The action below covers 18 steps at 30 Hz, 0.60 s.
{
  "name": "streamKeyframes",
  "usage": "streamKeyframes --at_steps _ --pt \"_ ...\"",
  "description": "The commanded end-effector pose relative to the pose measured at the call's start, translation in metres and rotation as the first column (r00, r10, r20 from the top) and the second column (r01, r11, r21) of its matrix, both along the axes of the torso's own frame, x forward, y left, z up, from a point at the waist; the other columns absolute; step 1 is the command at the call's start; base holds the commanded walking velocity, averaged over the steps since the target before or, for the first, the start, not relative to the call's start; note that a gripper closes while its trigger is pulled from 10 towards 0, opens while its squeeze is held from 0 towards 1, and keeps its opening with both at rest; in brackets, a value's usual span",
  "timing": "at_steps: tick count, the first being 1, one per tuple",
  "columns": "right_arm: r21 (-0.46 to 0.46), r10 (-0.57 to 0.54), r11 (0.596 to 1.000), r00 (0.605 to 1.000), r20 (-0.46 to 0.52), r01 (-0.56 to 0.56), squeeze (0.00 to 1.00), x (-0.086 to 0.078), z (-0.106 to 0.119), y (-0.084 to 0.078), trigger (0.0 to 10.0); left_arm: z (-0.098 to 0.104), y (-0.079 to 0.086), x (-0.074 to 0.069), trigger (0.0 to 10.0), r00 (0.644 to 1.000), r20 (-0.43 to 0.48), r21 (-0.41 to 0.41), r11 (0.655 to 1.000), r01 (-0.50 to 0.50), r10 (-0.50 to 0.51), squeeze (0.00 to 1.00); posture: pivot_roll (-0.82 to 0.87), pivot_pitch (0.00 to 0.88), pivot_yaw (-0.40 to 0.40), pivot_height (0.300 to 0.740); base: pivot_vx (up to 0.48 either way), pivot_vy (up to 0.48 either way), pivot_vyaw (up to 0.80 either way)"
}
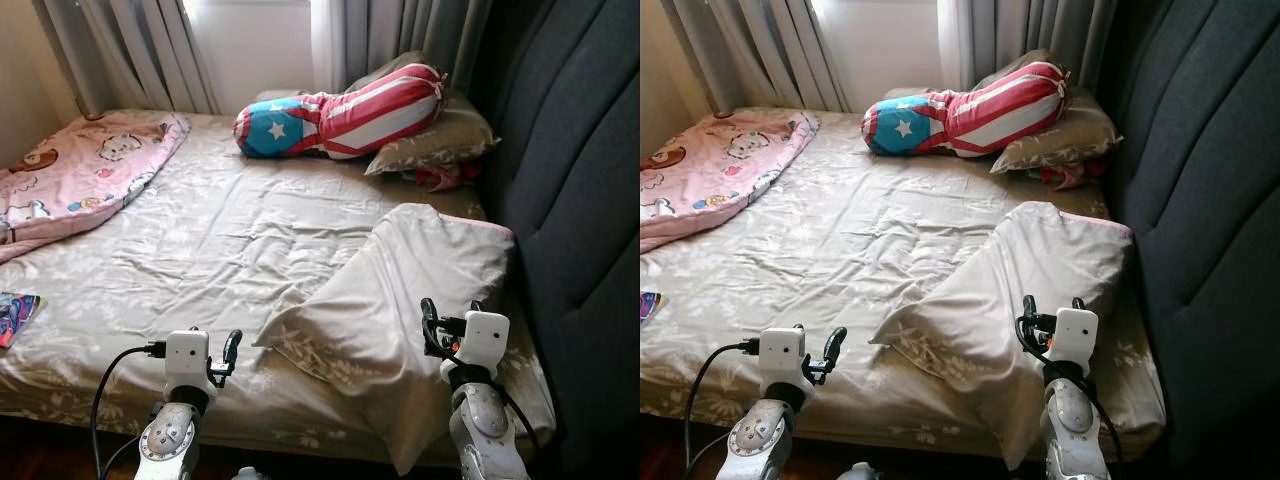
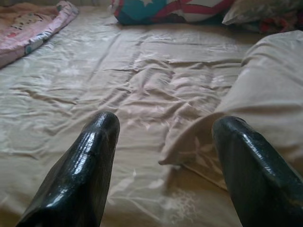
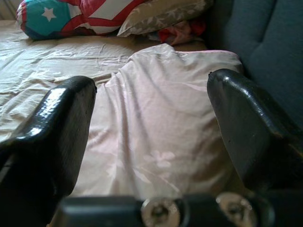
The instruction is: Clean up the room
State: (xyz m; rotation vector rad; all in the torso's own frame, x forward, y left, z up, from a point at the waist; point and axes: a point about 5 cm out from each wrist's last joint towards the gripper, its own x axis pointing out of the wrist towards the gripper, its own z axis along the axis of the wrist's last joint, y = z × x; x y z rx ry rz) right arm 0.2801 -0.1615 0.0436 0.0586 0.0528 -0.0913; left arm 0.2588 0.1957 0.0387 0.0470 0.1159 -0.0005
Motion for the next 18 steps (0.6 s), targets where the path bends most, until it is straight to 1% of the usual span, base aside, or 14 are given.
streamKeyframes --at_steps 1,7,9,14,17,18 --pt "0.011 0.011 1.0 1.0 -0.006 -0.011 0.0 0.0016 -0.0007 0.0029 10.0 0.0008 0.0 0.001 10.0 1.0 -0.012 0.002 1.0 0.007 -0.007 0.0 0.01 0.0 0.001 0.659 0.0 0.0 0.0" --pt "0.021 0.008 1.0 1.0 -0.012 -0.007 0.0 0.0018 -0.002 0.0034 10.0 0.0006 -0.0014 -0.0008 10.0 1.0 -0.01 -0.004 1.0 0.01 -0.01 0.0 0.02 0.0 -0.001 0.659 0.0 0.0 0.0" --pt "0.019 0.027 0.999 1.0 -0.014 -0.027 0.0 0.0018 -0.0026 0.0056 10.0 -0.0008 -0.0022 -0.002 10.0 1.0 -0.022 -0.002 1.0 0.014 -0.014 0.0 0.01 0.0 -0.003 0.659 0.0 0.0 0.0" --pt "0.028 0.031 0.999 0.999 -0.016 -0.031 0.0 0.0027 -0.0037 0.0069 10.0 -0.0001 -0.0037 -0.0023 10.0 1.0 -0.016 -0.001 1.0 0.021 -0.021 0.0 0.02 0.0 -0.004 0.659 0.0 0.0 0.0" --pt "0.018 0.036 0.999 0.999 -0.013 -0.036 0.0 0.0037 -0.0031 0.0075 10.0 0.0019 -0.0037 -0.0016 10.0 1.0 -0.009 -0.004 1.0 0.023 -0.023 0.0 0.02 0.0 -0.002 0.659 0.0 0.0 0.0" --pt "0.007 0.035 0.999 0.999 -0.008 -0.035 0.0 0.0039 -0.0024 0.0072 10.0 0.0023 -0.0033 -0.0015 10.0 1.0 -0.009 -0.004 1.0 0.023 -0.023 0.0 0.02 0.0 -0.002 0.659 0.244 0.0 0.0"
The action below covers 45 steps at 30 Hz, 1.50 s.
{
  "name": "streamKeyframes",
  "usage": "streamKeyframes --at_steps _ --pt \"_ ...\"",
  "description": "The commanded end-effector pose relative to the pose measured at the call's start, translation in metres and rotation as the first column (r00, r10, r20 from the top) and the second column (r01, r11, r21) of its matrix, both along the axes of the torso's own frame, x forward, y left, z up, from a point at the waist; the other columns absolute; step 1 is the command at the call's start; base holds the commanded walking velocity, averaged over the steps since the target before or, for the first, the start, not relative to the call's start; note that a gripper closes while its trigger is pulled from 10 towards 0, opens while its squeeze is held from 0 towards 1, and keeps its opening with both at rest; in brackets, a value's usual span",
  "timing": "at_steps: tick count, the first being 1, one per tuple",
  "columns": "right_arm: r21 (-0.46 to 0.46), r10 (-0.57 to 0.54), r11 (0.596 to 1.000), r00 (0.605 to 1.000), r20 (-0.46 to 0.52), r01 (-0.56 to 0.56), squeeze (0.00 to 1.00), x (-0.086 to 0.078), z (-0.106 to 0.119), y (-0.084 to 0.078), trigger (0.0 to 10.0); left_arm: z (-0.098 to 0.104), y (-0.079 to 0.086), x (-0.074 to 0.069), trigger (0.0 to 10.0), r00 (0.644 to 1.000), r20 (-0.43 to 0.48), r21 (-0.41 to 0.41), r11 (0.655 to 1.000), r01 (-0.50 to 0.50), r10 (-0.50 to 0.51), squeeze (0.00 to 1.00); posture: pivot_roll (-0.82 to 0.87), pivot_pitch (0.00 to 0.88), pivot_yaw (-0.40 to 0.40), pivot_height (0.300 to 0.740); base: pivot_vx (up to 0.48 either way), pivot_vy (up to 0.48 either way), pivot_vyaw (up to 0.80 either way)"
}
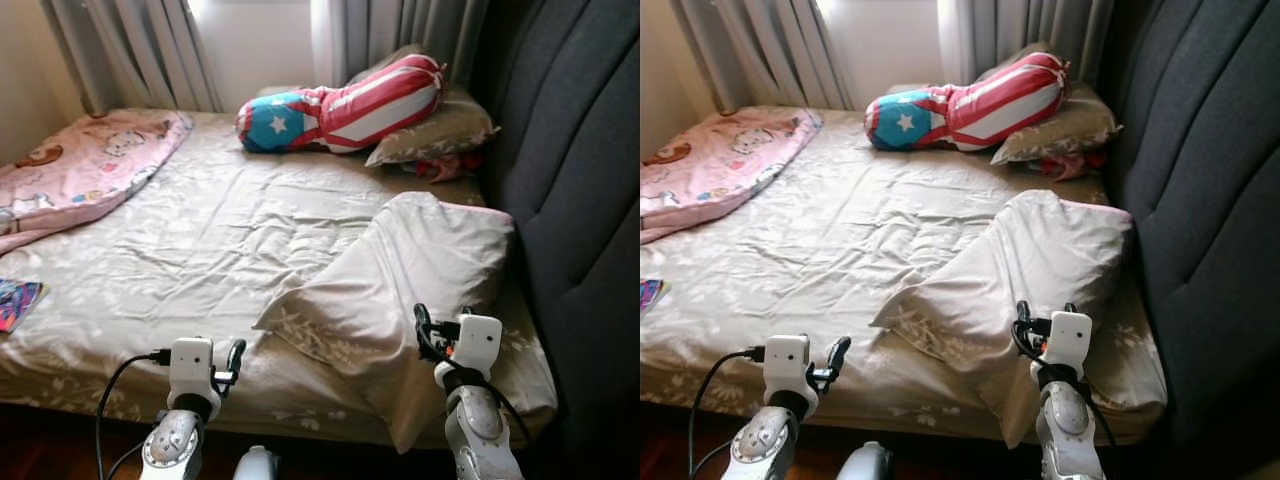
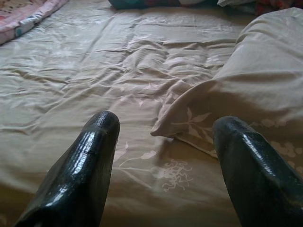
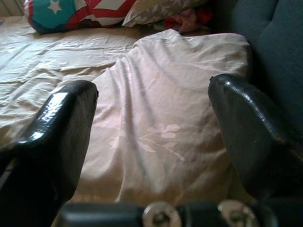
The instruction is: Clean up the room
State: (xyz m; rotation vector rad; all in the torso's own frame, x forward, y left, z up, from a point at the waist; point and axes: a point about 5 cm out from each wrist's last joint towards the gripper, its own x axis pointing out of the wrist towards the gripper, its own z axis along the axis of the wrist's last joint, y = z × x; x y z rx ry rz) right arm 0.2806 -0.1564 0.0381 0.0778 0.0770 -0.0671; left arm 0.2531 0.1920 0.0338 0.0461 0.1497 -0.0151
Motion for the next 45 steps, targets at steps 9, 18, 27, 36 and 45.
streamKeyframes --at_steps 9,18,27,36,45 --pt "-0.042 0.012 0.999 1.0 0.028 -0.01 0.0 0.003 0.004 0.0 10.0 0.007 0.0 0.005 10.0 1.0 0.024 -0.005 1.0 0.017 -0.017 0.0 0.02 0.0 -0.001 0.659 0.292 0.0 0.0" --pt "-0.04 0.017 0.999 0.999 0.03 -0.016 0.0 0.003 0.004 0.001 10.0 0.007 -0.001 0.005 10.0 0.999 0.026 -0.007 1.0 0.02 -0.02 0.0 0.02 0.0 -0.004 0.659 0.305 0.0 0.0" --pt "-0.039 0.005 0.999 1.0 0.018 -0.005 0.0 0.002 0.001 0.0 10.0 0.008 0.0 0.005 10.0 1.0 0.026 -0.006 1.0 0.016 -0.016 0.0 0.02 0.0 -0.002 0.659 0.303 0.0 0.0" --pt "-0.036 -0.008 0.999 0.999 -0.036 0.007 0.0 -0.001 -0.009 -0.003 10.0 0.01 -0.002 0.008 10.0 0.999 0.037 -0.014 1.0 0.007 -0.006 0.0 0.01 0.0 -0.001 0.659 0.129 0.0 0.0" --pt "0.062 -0.09 0.992 0.961 -0.26 0.11 1.0 -0.008 -0.04 -0.012 10.0 0.014 -0.001 0.01 10.0 0.999 0.045 -0.01 1.0 0.014 -0.013 0.0 0.02 0.0 0.003 0.659 0.0 0.0 0.0"
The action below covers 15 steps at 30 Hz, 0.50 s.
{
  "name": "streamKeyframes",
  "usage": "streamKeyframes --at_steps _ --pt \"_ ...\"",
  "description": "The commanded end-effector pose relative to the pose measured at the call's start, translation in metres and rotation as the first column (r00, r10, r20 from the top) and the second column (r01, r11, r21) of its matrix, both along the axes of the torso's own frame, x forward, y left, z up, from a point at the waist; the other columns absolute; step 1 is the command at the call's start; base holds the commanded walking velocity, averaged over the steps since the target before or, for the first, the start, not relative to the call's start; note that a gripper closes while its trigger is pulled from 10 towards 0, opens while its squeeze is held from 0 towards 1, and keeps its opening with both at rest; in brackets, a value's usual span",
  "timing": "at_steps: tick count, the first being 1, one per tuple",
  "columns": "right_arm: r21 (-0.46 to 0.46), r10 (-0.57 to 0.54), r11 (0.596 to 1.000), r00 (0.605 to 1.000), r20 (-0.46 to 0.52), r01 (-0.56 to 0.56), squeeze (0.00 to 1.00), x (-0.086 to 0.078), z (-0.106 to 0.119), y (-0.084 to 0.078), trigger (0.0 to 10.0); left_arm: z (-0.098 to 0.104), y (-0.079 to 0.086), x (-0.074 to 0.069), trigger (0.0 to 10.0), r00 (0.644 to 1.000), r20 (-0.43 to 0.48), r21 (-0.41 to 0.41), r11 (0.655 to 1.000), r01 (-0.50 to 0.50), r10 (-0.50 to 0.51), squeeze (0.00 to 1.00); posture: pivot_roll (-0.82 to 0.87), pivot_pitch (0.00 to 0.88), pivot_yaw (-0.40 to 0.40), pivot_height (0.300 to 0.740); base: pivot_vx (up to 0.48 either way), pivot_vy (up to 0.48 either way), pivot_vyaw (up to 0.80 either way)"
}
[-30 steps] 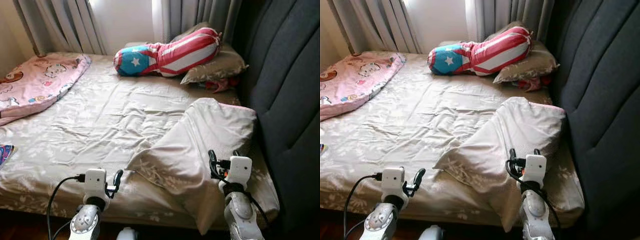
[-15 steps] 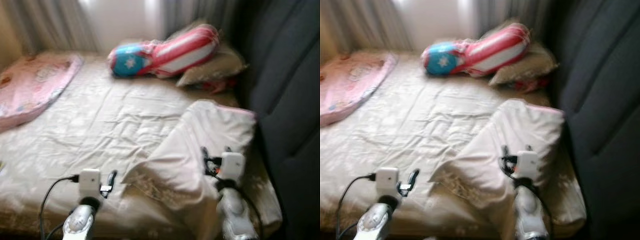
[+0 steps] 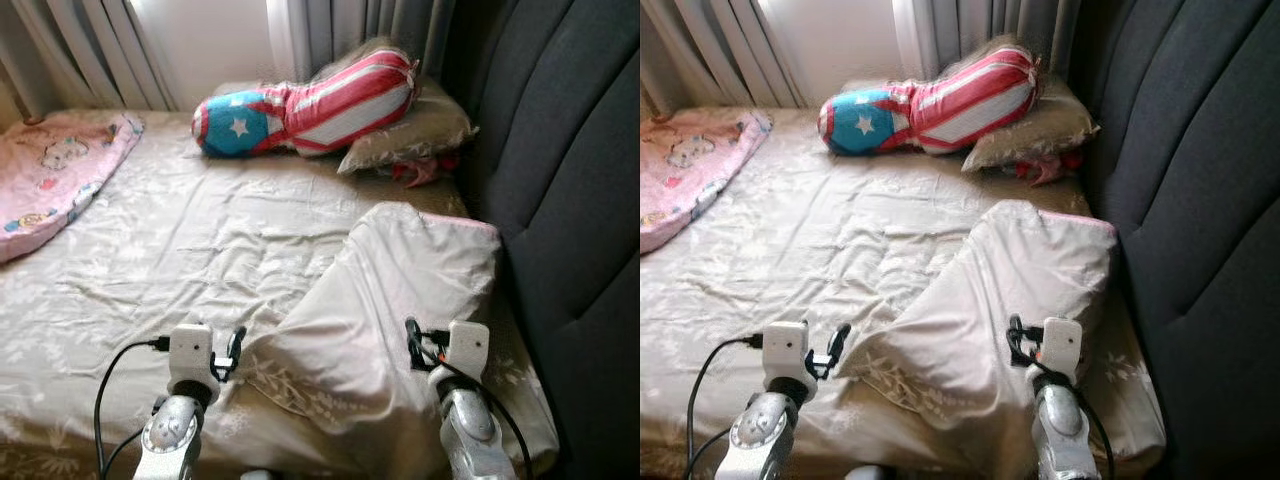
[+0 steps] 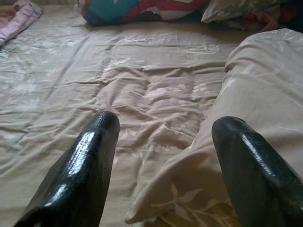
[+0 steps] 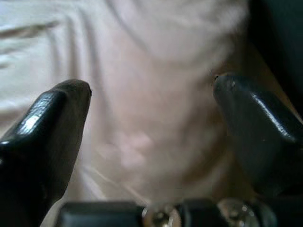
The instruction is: Clean up the room
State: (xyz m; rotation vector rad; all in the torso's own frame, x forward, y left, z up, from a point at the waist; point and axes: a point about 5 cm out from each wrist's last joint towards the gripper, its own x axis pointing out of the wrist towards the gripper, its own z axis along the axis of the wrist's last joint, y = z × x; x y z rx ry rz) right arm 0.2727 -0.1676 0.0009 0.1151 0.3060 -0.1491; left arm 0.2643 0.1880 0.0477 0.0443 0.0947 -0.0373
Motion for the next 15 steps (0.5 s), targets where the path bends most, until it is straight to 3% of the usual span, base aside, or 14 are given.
streamKeyframes --at_steps 1,11,15 --pt "0.045 -0.039 0.998 0.999 -0.036 0.041 1.0 0.0 -0.004 -0.002 10.0 0.0 0.003 -0.001 10.0 1.0 -0.01 -0.006 1.0 -0.01 0.01 0.0 0.02 0.0 0.003 0.659 0.0 0.0 0.0" --pt "0.21 -0.064 0.972 0.976 -0.208 0.108 1.0 0.001 -0.021 0.001 10.0 0.009 0.003 0.002 10.0 1.0 0.012 0.002 1.0 0.011 -0.011 0.0 0.05 0.008 0.021 0.659 0.0 0.0 0.0" --pt "0.195 -0.053 0.975 0.966 -0.254 0.105 1.0 -0.001 -0.025 0.002 10.0 0.013 0.002 0.003 10.0 1.0 0.019 0.003 1.0 0.02 -0.02 0.0 0.06 0.015 0.024 0.659 0.0 0.0 0.0"
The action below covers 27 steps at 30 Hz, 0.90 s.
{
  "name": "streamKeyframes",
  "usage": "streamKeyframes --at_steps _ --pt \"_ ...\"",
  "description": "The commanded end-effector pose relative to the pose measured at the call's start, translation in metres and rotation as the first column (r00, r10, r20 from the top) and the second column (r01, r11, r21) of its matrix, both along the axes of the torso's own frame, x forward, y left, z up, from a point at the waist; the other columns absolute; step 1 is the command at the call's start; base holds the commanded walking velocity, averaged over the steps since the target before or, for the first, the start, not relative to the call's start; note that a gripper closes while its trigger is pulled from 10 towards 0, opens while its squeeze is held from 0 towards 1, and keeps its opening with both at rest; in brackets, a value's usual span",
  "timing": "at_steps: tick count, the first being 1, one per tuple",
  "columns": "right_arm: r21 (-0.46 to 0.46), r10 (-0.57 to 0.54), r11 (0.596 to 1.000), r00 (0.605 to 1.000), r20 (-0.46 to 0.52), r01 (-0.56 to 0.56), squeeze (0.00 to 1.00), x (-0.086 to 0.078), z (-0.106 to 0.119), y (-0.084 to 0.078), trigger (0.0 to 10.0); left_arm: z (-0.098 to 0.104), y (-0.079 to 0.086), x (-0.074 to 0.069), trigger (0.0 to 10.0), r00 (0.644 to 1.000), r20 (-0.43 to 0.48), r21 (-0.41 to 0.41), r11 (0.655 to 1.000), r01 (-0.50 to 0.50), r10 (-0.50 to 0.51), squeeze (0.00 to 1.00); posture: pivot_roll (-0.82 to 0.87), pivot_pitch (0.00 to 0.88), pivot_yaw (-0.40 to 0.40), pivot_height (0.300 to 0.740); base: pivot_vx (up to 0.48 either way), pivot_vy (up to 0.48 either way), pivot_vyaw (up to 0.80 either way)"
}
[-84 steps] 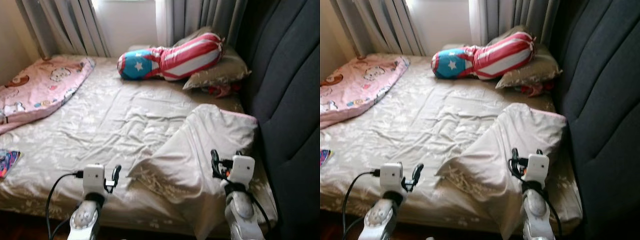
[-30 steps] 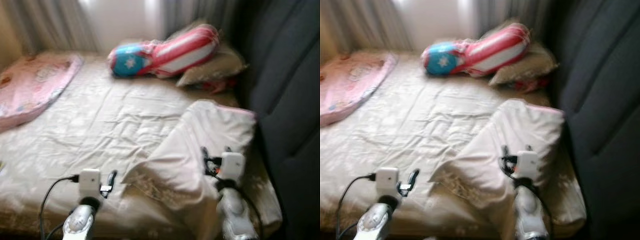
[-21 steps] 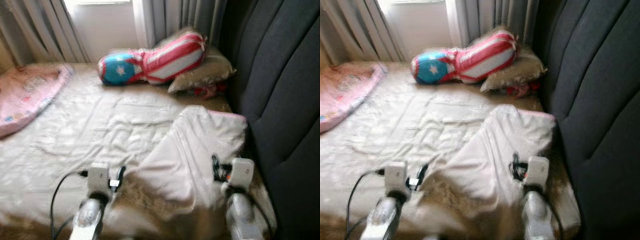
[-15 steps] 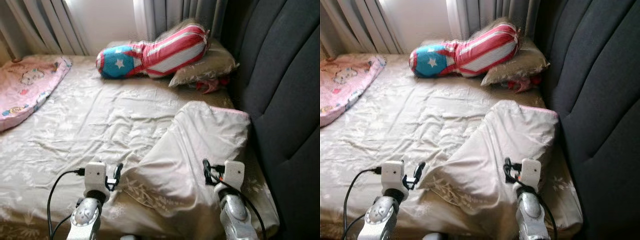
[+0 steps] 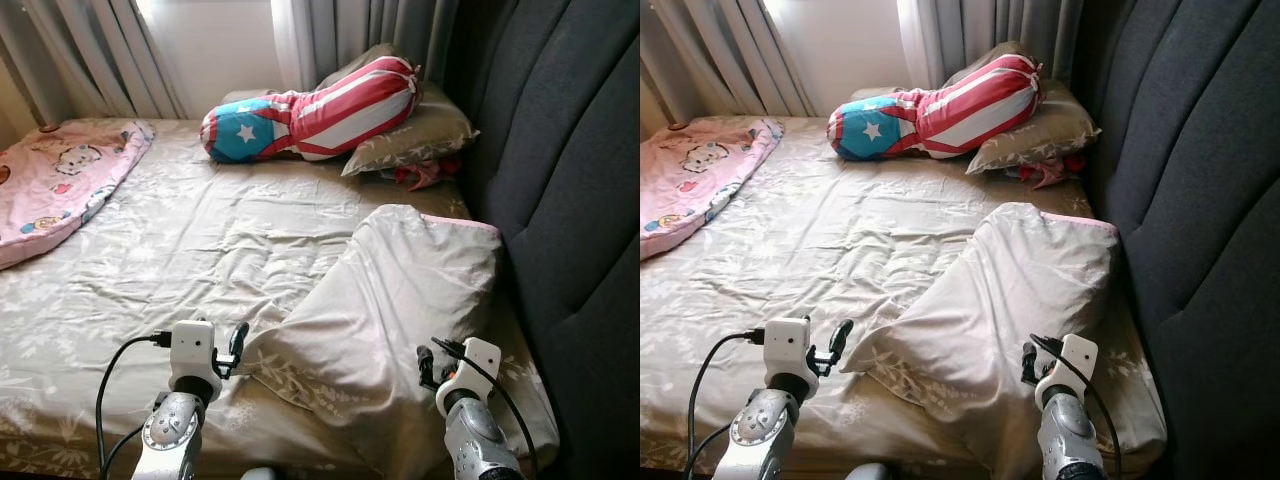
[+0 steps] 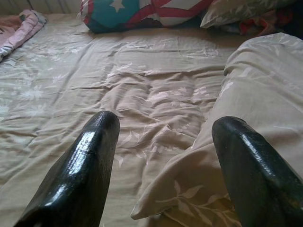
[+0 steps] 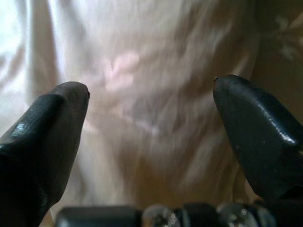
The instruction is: Clean up the room
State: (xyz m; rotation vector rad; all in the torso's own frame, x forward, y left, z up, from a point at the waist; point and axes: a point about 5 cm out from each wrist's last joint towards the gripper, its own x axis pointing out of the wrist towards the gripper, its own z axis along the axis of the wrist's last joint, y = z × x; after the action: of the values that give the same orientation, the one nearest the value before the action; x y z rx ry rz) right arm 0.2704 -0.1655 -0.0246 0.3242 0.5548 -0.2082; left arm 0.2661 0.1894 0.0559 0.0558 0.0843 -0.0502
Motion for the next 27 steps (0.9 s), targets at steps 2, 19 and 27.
streamKeyframes --at_steps 2,19,27 --pt "-0.012 -0.007 1.0 1.0 -0.018 0.006 1.0 0.001 0.0 -0.001 10.0 0.006 0.001 0.001 10.0 1.0 0.013 -0.007 1.0 0.008 -0.008 0.0 0.07 0.022 0.028 0.659 0.0 0.0 0.0" --pt "0.104 0.06 0.994 0.979 -0.195 -0.04 0.0 -0.015 -0.019 0.007 10.0 0.027 0.005 -0.007 10.0 0.999 0.034 0.009 0.999 0.036 -0.036 0.0 0.11 0.079 0.055 0.659 0.0 0.0 0.0" --pt "0.175 0.137 0.98 0.958 -0.252 -0.094 0.0 -0.027 -0.029 0.014 10.0 0.028 0.005 -0.011 10.0 0.999 0.013 0.016 0.999 0.046 -0.046 0.0 0.11 0.09 0.065 0.659 0.0 0.0 0.0"
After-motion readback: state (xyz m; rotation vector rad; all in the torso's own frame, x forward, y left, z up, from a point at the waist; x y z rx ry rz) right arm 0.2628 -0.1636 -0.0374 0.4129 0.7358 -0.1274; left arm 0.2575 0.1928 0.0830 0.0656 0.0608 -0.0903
